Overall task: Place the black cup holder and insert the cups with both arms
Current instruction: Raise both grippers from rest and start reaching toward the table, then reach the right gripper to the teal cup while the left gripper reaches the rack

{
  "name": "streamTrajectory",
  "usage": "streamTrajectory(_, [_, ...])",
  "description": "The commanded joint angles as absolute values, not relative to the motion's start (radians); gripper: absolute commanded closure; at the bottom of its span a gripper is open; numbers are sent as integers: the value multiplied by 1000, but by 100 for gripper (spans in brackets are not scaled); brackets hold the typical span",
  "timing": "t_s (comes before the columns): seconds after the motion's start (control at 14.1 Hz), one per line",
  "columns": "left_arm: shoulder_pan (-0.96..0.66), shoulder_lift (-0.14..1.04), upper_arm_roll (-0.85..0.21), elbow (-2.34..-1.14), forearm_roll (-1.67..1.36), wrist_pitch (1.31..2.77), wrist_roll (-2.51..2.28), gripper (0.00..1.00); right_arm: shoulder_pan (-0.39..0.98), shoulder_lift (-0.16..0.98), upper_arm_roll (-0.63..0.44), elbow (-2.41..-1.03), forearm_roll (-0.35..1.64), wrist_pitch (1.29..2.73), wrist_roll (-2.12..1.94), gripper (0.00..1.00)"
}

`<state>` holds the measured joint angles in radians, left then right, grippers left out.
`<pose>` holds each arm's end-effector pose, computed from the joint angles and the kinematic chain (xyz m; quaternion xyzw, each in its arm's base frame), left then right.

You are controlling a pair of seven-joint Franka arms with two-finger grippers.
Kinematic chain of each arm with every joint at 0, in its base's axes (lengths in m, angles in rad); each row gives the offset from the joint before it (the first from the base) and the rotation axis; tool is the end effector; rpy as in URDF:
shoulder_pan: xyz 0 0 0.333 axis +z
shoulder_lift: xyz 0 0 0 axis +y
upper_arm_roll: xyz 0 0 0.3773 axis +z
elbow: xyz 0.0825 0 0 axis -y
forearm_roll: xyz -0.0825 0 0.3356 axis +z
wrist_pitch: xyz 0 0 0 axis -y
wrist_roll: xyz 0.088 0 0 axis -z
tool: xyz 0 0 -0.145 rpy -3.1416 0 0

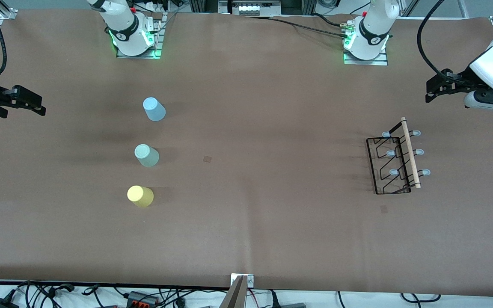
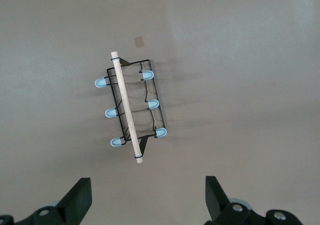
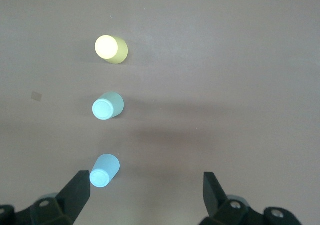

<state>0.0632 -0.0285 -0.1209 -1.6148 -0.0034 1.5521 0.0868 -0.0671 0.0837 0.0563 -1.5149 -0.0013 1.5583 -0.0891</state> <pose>0.4907 -0.0299 0.6418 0.9972 -0.0721 -0.0172 0.0002 0.5335 -0.0074 0.6269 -0.9990 -0.0391 0.0200 0.0027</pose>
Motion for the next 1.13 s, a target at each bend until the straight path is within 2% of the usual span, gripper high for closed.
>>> streamTrajectory(0.0, [66,-43,-123,-1624,12,1557,84,0,-86,51,72,-1552,15,1549,-81,0])
streamTrajectory(0.28, [66,-43,-121,-1624,11,1559,80,0,-87,52,72,-1557,15,1549,-83,0])
streamTrajectory(0.78, [72,31,-120,-1589,-14,1500,92,0,-75,119,86,-1678,15,1574,-97,0])
streamTrajectory(0.92, [84,38,-120,-1592,-9,1470,83,0,-71,149,121,-1728,14,1690,-81,0])
streamTrajectory(1.06, [92,81,-120,-1588,-14,1430,89,0,-45,159,126,-1845,14,1883,-80,0])
